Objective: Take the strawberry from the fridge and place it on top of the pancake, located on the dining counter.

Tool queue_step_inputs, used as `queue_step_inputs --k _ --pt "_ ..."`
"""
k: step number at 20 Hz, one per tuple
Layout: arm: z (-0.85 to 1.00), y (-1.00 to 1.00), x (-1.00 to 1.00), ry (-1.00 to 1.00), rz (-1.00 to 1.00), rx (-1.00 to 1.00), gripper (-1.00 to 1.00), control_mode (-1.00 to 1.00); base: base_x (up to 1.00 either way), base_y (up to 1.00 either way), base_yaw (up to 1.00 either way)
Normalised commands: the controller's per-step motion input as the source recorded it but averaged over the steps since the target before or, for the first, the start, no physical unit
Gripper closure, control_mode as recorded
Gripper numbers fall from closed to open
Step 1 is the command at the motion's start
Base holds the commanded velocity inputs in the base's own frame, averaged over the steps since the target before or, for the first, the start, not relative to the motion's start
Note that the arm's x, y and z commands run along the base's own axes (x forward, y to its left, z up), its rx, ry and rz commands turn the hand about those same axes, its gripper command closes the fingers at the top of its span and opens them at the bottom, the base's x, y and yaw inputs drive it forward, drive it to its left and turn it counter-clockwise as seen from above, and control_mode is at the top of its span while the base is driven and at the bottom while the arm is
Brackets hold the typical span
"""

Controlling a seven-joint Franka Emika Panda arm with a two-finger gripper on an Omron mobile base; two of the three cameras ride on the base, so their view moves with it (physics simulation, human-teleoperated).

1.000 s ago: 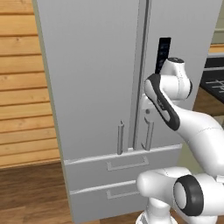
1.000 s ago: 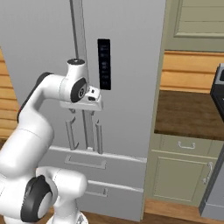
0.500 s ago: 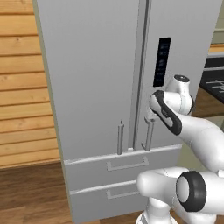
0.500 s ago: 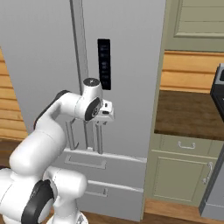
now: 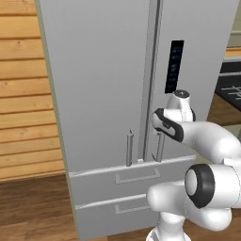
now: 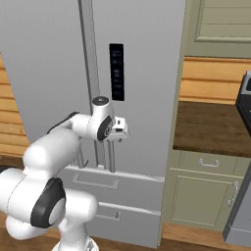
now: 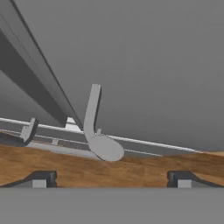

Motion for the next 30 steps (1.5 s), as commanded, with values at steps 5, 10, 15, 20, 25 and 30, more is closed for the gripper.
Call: queue_step_inputs --k 5,10,15,20,25,30 --pt "-0.10 0.00 0.12 -0.07 0.00 0.00 -1.00 -1.00 0.00 0.00 0.00" --pt "-0.09 0.00 0.19 -0.15 0.00 0.00 -1.00 -1.00 0.00 0.00 0.00" --pt "-0.17 0.00 0.09 -0.04 0.00 0.00 -1.00 -1.00 0.00 0.00 0.00" --pt "-0.15 0.00 0.10 0.01 0.00 0.00 -1.00 -1.00 0.00 0.00 0.00" --pt "-0.03 0.00 0.10 0.00 0.00 0.00 -1.00 -1.00 0.00 0.00 0.00" --pt "-0.12 0.00 0.03 0.00 0.00 0.00 1.00 -1.00 0.00 0.00 0.00"
